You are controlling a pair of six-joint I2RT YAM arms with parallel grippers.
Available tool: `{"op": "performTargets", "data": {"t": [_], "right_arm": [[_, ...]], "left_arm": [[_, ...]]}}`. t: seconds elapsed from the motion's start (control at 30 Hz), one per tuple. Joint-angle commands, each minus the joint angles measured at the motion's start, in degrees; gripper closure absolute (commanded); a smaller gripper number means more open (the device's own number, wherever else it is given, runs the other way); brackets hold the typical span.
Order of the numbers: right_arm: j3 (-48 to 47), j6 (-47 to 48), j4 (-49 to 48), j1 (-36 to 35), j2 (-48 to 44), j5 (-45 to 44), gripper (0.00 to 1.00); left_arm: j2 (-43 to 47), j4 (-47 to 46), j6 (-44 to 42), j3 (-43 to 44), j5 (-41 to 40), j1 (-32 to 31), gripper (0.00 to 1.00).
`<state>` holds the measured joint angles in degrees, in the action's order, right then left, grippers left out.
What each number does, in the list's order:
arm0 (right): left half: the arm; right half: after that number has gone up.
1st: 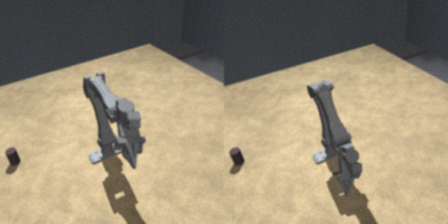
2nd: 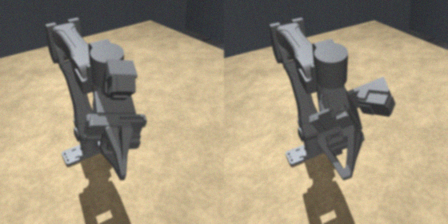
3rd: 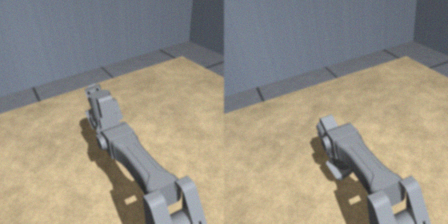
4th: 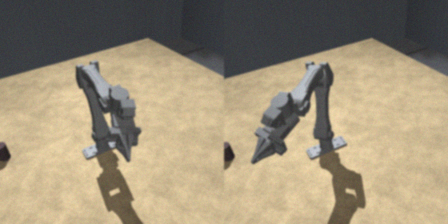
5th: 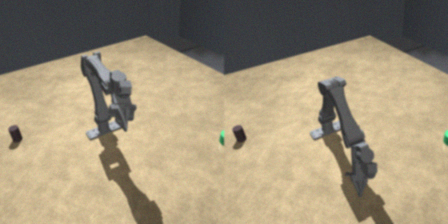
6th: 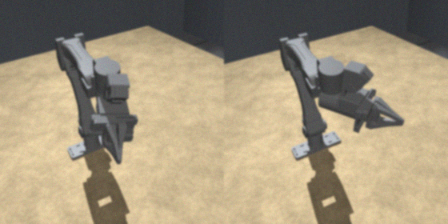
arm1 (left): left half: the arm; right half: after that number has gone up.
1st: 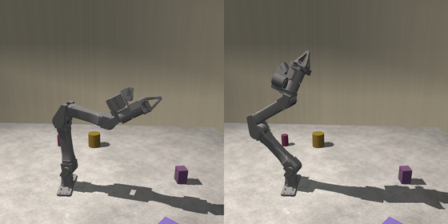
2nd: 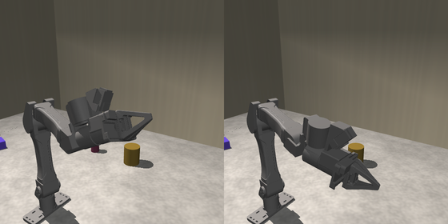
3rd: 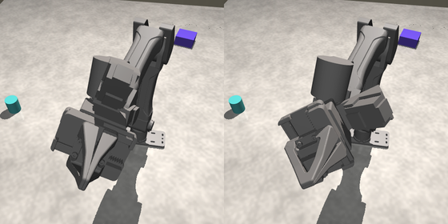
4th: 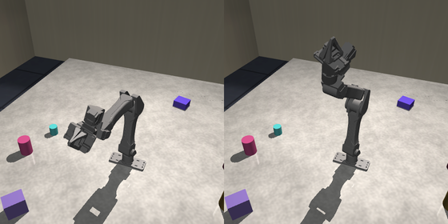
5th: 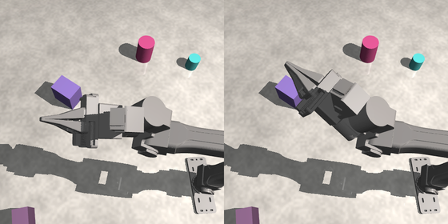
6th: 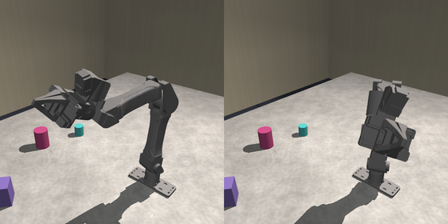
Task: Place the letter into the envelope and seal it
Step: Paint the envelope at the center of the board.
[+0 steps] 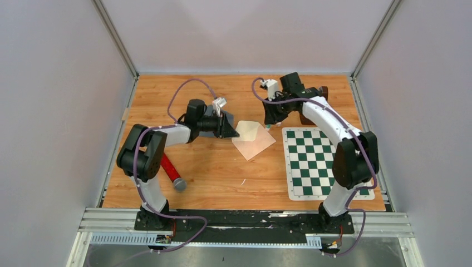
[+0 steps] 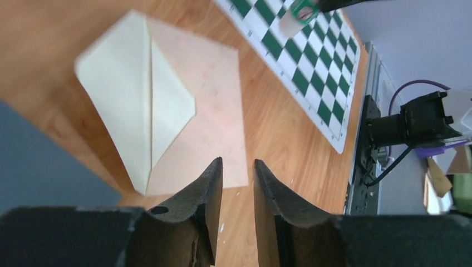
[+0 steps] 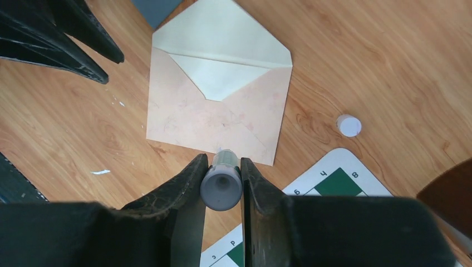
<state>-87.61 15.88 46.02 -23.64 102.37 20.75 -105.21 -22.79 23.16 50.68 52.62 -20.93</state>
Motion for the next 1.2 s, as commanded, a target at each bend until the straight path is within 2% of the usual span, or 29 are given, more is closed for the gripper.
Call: {"op": "performTargets", "data": {"t": [0.0,0.07,0.13,0.17,0.23,0.3,0.37,0.47,0.53,0.57,0.63,0.7,0.83,1.17], "right_arm": [[4.4,-4.7,-10.8,1.4,-4.0,11.6,1.0],[4.9,-5.8,-11.8,1.5,-3.6,11.4,1.0],[5.9,-8.0,-13.0,2.4,-3.6,11.8,1.0],[6.6,-9.1,-13.5,3.1,-3.8,12.8,1.0],[7.7,-10.1,-13.8,4.5,-4.3,15.1,1.0],[9.2,-10.2,-13.7,4.9,-5.2,13.3,1.0],[10.5,-10.9,-13.6,5.3,-5.8,13.2,1.0],[12.5,-13.3,-13.5,6.7,-6.4,17.0,1.0],[13.5,-15.0,-13.6,8.2,-5.8,23.4,1.0],[14.0,-16.3,-13.6,9.1,-5.2,27.0,1.0],[15.0,-19.2,-14.4,11.0,-3.7,34.7,1.0],[16.3,-21.6,-15.8,12.1,-2.7,38.6,1.0],[17.3,-22.8,-17.4,13.0,-0.5,43.6,1.0],[17.8,-26.4,-20.3,13.4,4.2,43.5,1.0]], "left_arm": [[8.3,12.4,-11.9,9.4,1.8,0.1,0.64],[8.9,18.5,-15.7,13.1,-0.1,0.2,0.64],[9.0,21.6,-16.9,15.2,-5.3,0.4,0.62],[8.8,21.3,-15.1,15.6,-9.6,0.6,0.6],[7.0,19.3,-9.3,16.6,-14.6,1.7,0.47],[2.5,20.3,-4.0,20.5,-14.8,3.8,0.4],[-3.4,24.7,-0.6,26.3,-14.9,4.6,0.4],[-9.3,22.5,1.9,29.3,-14.6,4.9,0.48],[-12.4,20.5,1.5,31.1,-12.4,4.9,0.59],[-13.5,20.1,1.4,32.6,-10.6,4.9,0.66],[-16.7,18.0,2.5,33.7,-7.5,5.0,0.72],[-18.6,13.4,5.0,33.4,-2.4,5.0,0.76],[-20.7,7.7,9.5,32.1,3.4,5.0,0.82],[-23.8,7.3,9.1,32.9,7.2,4.9,0.88]]}}
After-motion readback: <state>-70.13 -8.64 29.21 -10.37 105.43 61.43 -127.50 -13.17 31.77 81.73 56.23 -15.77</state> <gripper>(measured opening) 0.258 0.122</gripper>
